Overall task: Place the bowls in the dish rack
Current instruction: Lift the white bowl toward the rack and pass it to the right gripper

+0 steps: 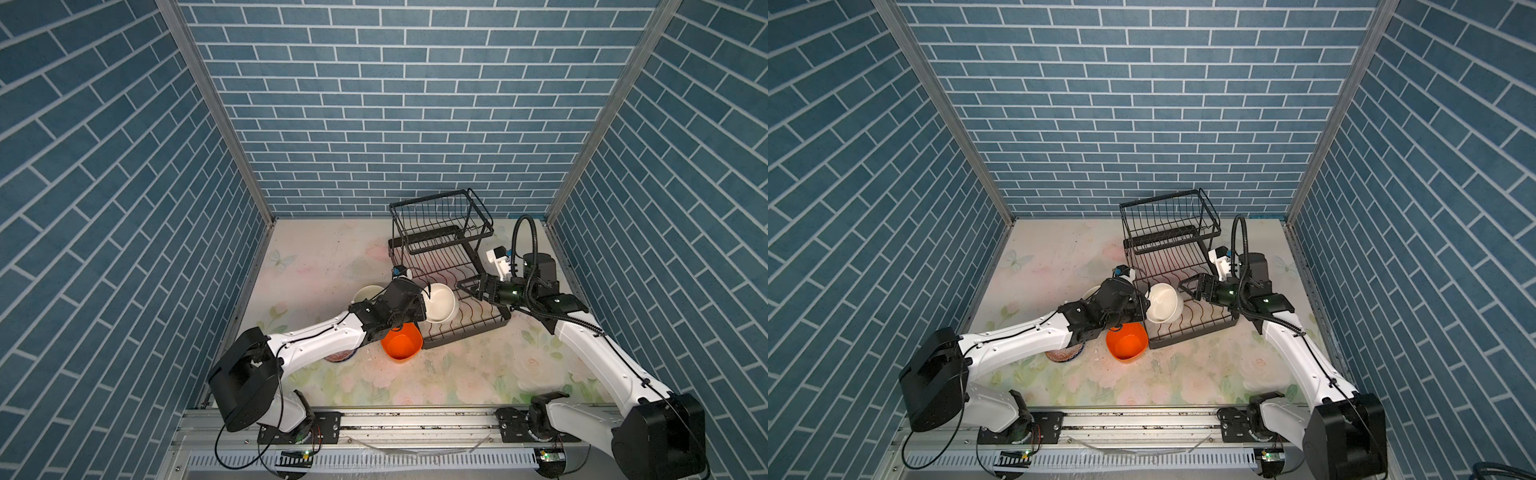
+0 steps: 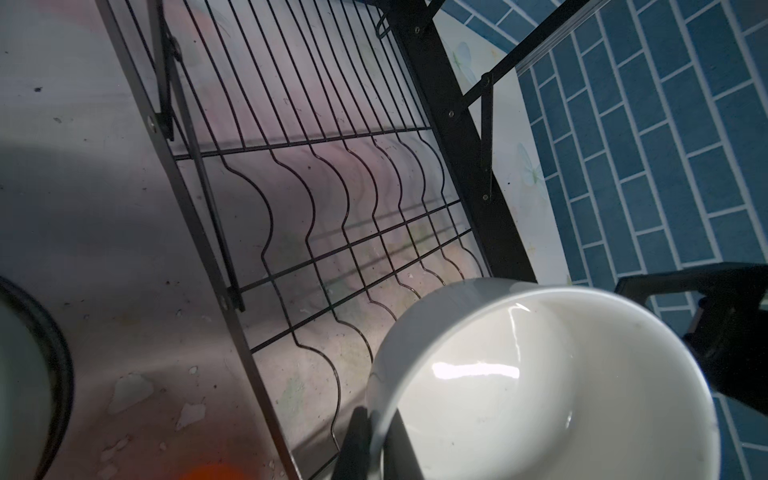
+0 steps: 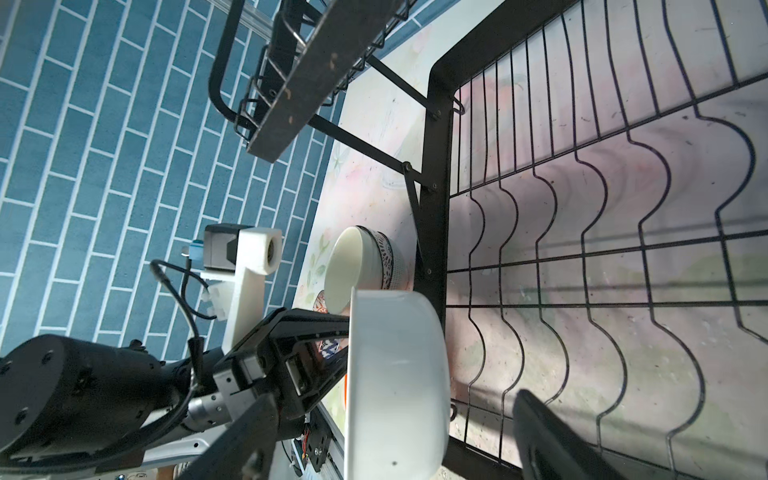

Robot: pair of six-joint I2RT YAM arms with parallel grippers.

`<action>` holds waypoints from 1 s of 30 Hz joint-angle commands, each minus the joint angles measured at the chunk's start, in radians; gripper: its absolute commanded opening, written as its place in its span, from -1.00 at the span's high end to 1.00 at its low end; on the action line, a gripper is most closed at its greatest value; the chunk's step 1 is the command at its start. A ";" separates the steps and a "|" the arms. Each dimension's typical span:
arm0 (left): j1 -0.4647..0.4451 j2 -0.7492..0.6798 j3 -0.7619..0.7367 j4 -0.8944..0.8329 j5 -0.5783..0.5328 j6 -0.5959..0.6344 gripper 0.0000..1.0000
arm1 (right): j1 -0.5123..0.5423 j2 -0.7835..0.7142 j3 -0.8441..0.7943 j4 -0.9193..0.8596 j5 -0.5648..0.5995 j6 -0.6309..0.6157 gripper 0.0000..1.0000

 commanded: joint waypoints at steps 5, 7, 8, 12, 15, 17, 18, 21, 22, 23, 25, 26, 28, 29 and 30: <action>0.018 0.016 0.054 0.151 0.053 -0.018 1.00 | 0.024 -0.014 -0.035 -0.080 -0.012 -0.083 -0.70; 0.018 0.026 0.061 0.152 0.056 -0.020 1.00 | 0.036 -0.019 -0.040 -0.074 -0.015 -0.085 -0.70; 0.018 0.031 0.063 0.152 0.058 -0.021 1.00 | 0.044 -0.020 -0.040 -0.070 -0.016 -0.085 -0.69; 0.018 0.047 0.065 0.177 0.072 -0.030 1.00 | 0.062 -0.016 -0.037 -0.063 -0.005 -0.083 -0.67; 0.018 0.054 0.062 0.195 0.077 -0.037 1.00 | 0.064 -0.009 -0.039 -0.050 -0.003 -0.078 -0.61; 0.019 0.055 0.057 0.204 0.079 -0.041 1.00 | 0.064 -0.006 -0.041 -0.036 -0.004 -0.073 -0.57; 0.019 0.054 0.055 0.205 0.080 -0.043 1.00 | 0.064 -0.005 -0.043 -0.026 -0.004 -0.068 -0.56; 0.021 0.055 0.053 0.210 0.085 -0.044 1.00 | 0.065 0.002 -0.046 -0.004 -0.005 -0.058 -0.50; 0.022 0.055 0.052 0.212 0.085 -0.045 1.00 | 0.064 0.006 -0.045 -0.002 -0.005 -0.057 -0.48; 0.024 0.056 0.052 0.214 0.086 -0.047 1.00 | 0.065 0.011 -0.044 0.002 -0.006 -0.055 -0.46; 0.025 0.058 0.051 0.217 0.088 -0.048 1.00 | 0.065 0.019 -0.043 0.010 -0.011 -0.054 -0.41; 0.025 0.059 0.050 0.220 0.088 -0.048 1.00 | 0.065 0.025 -0.043 0.012 -0.017 -0.054 -0.39; 0.027 0.060 0.048 0.223 0.089 -0.048 1.00 | 0.065 0.034 -0.041 0.015 -0.020 -0.054 -0.32; 0.027 0.062 0.048 0.226 0.091 -0.051 1.00 | 0.065 0.038 -0.042 0.019 -0.027 -0.054 -0.28; 0.028 0.065 0.046 0.228 0.093 -0.051 1.00 | 0.068 0.041 -0.041 0.022 -0.031 -0.054 -0.21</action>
